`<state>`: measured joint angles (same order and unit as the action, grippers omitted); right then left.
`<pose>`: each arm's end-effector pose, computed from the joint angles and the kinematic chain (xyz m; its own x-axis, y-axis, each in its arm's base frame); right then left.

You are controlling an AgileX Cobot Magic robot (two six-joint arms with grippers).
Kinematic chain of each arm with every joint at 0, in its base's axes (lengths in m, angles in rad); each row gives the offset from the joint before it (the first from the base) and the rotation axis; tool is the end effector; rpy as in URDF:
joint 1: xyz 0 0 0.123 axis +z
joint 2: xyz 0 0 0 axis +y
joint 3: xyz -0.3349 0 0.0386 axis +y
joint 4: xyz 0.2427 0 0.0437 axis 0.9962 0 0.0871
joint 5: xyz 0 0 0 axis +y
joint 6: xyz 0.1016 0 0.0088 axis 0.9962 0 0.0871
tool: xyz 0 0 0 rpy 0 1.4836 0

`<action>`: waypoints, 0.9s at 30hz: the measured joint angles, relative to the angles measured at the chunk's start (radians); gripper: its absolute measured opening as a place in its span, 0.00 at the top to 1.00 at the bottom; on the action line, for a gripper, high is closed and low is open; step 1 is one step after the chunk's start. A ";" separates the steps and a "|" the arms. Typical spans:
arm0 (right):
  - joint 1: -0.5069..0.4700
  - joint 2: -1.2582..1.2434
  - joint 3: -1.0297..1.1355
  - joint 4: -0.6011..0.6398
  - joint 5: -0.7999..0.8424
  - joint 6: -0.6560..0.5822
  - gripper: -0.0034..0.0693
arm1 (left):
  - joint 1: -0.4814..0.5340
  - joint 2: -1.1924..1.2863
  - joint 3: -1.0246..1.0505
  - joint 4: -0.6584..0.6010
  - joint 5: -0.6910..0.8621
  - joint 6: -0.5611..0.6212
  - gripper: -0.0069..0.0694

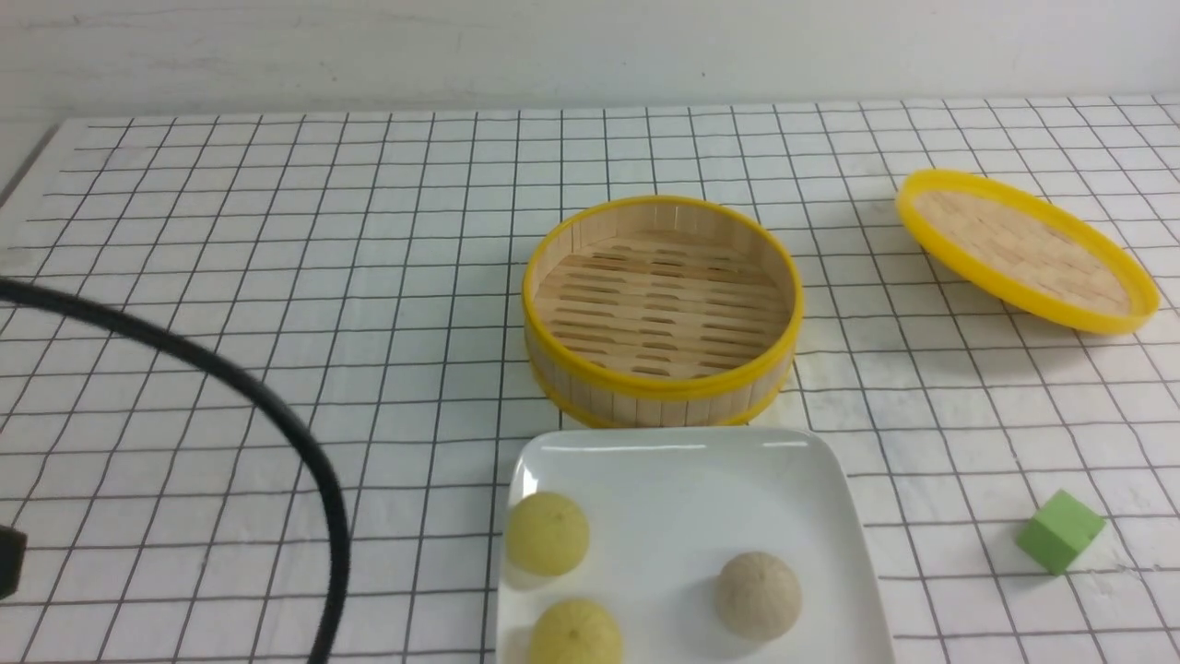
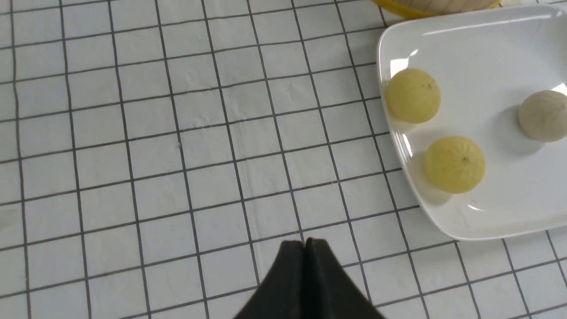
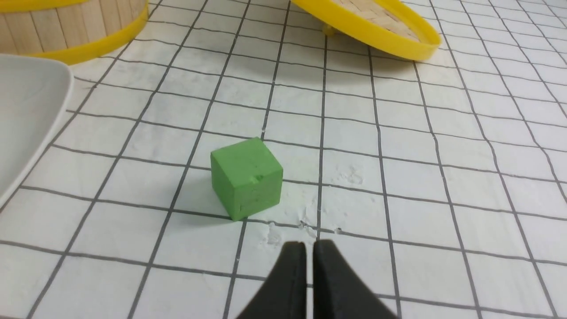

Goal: Put the steamed buns into the plate on the white-black tablecloth.

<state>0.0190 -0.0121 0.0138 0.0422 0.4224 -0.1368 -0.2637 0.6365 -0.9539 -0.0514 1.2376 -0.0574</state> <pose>0.0036 0.0018 0.1671 -0.3251 -0.1043 -0.9399 -0.0676 0.9939 -0.0870 0.0364 -0.0150 0.3950 -0.7338 0.1214 -0.6684 0.2381 0.9674 -0.0857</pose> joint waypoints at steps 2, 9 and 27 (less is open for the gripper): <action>0.000 0.000 0.000 0.000 -0.004 0.000 0.88 | 0.000 -0.017 0.021 0.000 0.000 0.000 0.91; 0.000 0.000 0.003 0.000 -0.015 0.090 0.87 | 0.000 -0.032 0.115 0.000 0.000 0.000 0.91; 0.000 0.000 0.003 -0.006 -0.014 0.124 0.84 | 0.000 -0.178 0.415 -0.226 -0.652 0.000 0.91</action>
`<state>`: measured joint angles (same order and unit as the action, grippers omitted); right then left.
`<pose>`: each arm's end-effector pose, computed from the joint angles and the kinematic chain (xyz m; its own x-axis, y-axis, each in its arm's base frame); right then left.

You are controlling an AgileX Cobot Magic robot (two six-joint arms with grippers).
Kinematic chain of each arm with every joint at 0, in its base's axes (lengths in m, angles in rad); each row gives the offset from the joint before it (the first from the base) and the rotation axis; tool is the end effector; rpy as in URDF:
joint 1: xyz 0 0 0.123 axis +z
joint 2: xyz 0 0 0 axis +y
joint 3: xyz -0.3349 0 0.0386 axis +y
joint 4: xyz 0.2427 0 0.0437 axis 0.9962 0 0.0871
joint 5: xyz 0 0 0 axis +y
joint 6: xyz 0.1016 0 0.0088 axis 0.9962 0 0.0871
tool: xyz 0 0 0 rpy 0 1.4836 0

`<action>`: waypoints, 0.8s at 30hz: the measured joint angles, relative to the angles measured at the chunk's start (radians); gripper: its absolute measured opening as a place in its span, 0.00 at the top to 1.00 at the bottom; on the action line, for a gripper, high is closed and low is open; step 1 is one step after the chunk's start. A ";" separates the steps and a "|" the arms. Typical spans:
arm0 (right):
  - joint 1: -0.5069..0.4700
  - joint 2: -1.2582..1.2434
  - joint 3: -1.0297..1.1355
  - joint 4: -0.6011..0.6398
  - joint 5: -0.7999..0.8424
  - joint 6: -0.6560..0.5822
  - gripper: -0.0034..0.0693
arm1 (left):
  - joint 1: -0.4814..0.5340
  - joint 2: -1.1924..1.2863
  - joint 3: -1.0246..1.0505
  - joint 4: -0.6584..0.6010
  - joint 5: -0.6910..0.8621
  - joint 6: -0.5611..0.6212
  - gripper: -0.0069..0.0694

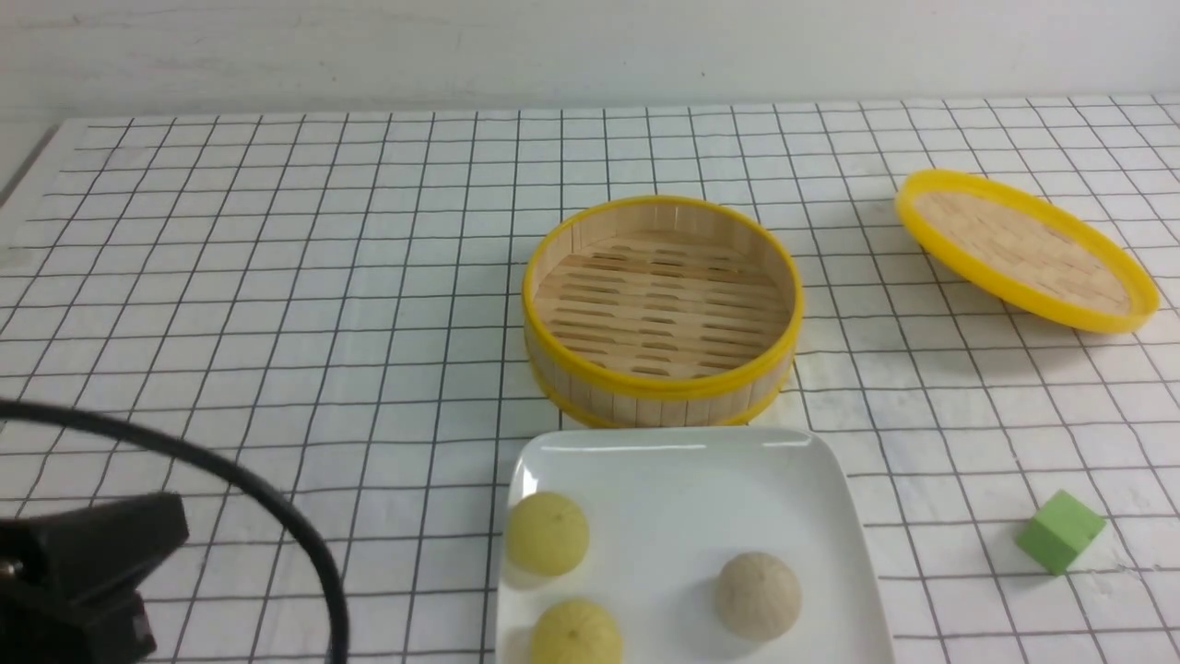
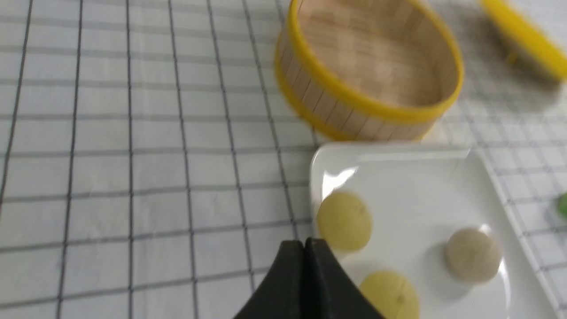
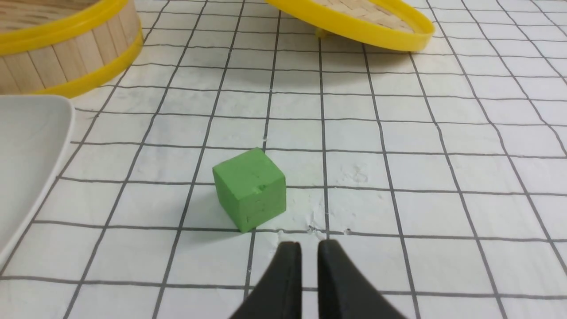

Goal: Put the steamed buns into the plate on the white-black tablecloth.

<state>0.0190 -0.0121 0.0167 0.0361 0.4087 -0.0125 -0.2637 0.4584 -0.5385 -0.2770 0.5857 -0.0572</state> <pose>0.0041 0.0015 0.1674 -0.3207 0.0145 -0.9471 -0.0260 0.9994 0.0241 0.0423 -0.0274 0.3294 -0.4729 -0.1650 -0.8656 0.2681 0.9088 -0.3197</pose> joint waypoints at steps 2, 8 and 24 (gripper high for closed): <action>0.000 0.000 0.000 0.000 0.000 0.000 0.83 | 0.000 0.000 0.000 -0.022 -0.058 0.000 0.91; 0.000 0.000 0.000 0.000 0.000 0.002 0.82 | 0.000 0.000 0.001 -0.025 -0.086 0.001 0.90; 0.000 0.000 0.000 0.000 0.000 0.003 0.79 | 0.024 -0.076 0.120 0.129 -0.153 -0.032 0.89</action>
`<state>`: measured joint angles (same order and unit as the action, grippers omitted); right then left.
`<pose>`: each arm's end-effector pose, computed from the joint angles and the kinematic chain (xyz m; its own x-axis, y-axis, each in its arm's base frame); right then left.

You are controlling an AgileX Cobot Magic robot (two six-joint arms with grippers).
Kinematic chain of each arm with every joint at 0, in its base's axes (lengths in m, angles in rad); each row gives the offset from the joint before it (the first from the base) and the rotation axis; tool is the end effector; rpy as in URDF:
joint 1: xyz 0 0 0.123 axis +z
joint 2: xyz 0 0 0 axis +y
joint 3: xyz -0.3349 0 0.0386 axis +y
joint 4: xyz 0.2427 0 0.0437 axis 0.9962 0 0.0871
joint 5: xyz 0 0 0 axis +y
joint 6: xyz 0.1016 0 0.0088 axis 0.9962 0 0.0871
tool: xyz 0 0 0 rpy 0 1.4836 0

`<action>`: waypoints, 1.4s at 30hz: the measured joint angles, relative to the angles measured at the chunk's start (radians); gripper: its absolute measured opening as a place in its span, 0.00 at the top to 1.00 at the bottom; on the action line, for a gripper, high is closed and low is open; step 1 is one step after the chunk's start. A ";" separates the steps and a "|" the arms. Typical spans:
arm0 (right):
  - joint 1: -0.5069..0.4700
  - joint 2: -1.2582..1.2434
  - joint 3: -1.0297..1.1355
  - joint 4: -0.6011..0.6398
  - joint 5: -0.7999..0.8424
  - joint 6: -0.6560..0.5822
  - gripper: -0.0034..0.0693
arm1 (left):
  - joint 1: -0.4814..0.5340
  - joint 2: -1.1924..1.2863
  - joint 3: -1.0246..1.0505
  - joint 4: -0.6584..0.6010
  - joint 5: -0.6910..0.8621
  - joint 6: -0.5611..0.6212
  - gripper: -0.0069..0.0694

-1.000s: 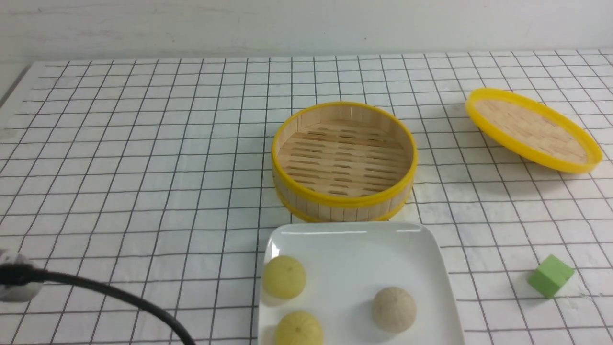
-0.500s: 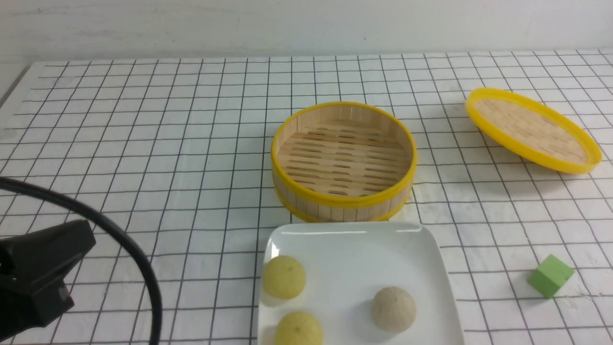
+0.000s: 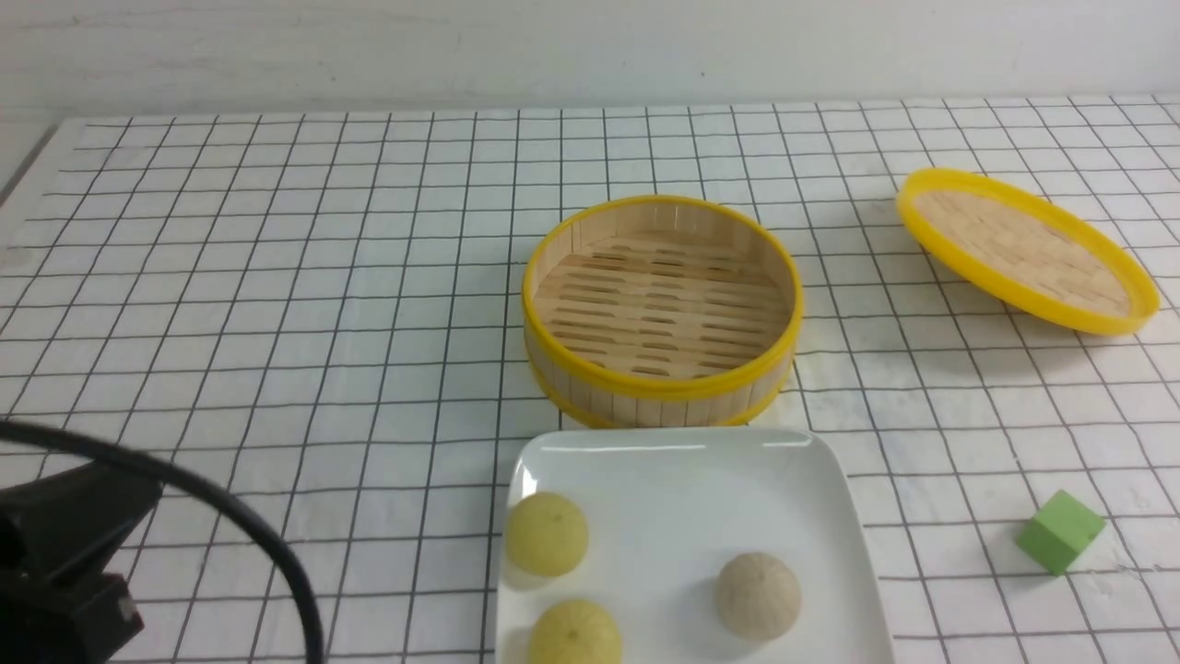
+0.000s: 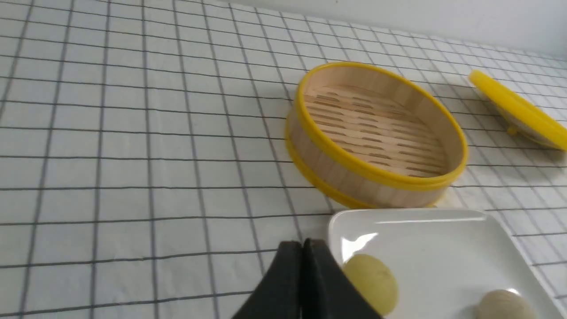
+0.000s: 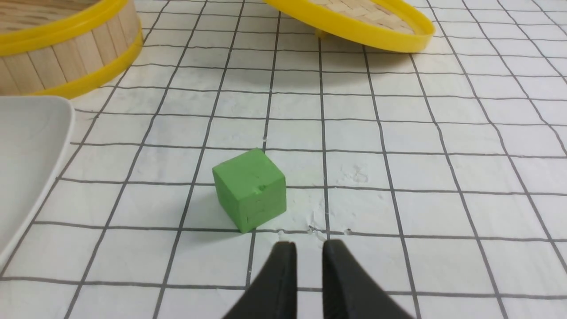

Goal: Put the steamed buns into the plate on the white-black tablecloth.

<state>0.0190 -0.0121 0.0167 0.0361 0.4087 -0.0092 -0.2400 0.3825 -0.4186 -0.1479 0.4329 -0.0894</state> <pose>0.0041 0.0015 0.1674 -0.3208 0.0178 -0.9470 -0.0249 0.9993 0.0273 0.0390 -0.0161 0.3056 -0.3502 -0.1424 -0.9258 0.2223 0.9475 -0.2298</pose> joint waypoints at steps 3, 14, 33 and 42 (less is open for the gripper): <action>0.000 0.000 0.000 0.000 0.000 0.000 0.79 | 0.034 -0.053 0.077 0.084 -0.057 -0.046 0.89; 0.000 0.000 0.000 0.000 0.000 0.000 0.77 | 0.220 -0.352 0.427 0.237 -0.130 -0.109 0.88; 0.000 0.000 0.000 0.000 0.000 0.000 0.74 | 0.224 -0.393 0.445 0.292 -0.067 -0.115 0.86; 0.000 0.000 0.000 0.000 -0.001 0.000 0.72 | 0.224 -0.393 0.445 0.292 -0.064 -0.115 0.86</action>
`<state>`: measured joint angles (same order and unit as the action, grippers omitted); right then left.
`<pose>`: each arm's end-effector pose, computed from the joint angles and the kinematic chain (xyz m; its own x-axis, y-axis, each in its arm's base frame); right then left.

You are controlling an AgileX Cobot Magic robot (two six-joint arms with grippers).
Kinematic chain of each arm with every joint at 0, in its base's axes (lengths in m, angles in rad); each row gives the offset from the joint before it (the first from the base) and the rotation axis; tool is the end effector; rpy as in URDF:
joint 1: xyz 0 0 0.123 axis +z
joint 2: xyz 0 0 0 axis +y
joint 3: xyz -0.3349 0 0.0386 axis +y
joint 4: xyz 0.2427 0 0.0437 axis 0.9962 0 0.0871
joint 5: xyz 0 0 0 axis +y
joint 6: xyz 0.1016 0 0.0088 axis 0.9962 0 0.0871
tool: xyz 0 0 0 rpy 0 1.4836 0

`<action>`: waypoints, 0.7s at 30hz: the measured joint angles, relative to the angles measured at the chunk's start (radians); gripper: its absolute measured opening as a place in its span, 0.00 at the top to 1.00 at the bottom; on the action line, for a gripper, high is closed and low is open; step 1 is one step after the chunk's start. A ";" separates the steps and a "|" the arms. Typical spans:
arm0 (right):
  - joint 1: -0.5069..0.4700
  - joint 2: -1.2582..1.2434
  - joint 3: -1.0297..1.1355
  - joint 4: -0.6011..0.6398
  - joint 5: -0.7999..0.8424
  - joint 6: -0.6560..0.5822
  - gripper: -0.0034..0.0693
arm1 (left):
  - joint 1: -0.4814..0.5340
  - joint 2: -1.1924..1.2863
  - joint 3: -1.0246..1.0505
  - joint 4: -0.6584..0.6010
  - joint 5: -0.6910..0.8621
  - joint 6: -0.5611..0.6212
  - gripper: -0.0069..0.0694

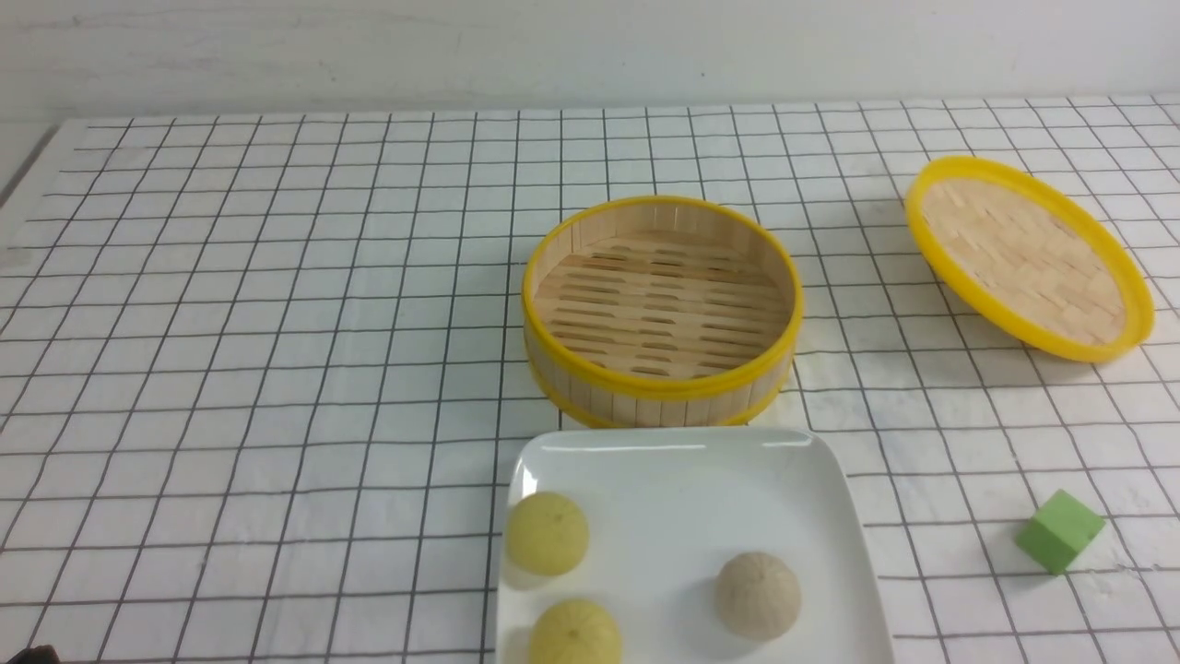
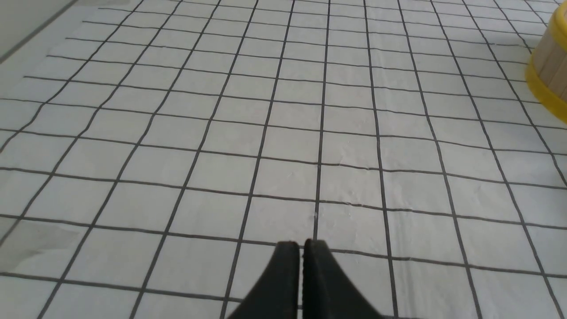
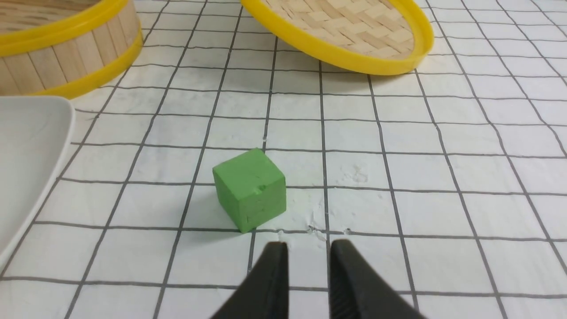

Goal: Put the steamed buns into the plate on the white-black tablecloth.

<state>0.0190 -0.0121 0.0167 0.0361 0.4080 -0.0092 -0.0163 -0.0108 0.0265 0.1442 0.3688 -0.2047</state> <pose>0.0041 0.0015 0.1675 -0.3201 0.0179 -0.9472 -0.0249 0.9993 0.0273 0.0056 0.0052 0.1683 -0.2865 -0.0653 -0.9558 -0.0535 0.9972 -0.0521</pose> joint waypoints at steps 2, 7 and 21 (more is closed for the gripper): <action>0.000 0.000 0.000 0.000 0.000 0.000 0.72 | 0.000 0.000 0.000 0.000 0.000 0.000 0.86; 0.000 0.000 0.000 0.000 0.000 0.000 0.71 | 0.000 0.000 0.000 0.001 0.000 0.000 0.85; 0.000 0.000 0.000 0.000 0.000 0.000 0.70 | 0.000 0.000 0.000 0.002 0.001 0.000 0.84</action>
<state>0.0190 -0.0121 0.0167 0.0361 0.4080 -0.0092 -0.0163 -0.0108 0.0265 0.1460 0.3699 -0.2047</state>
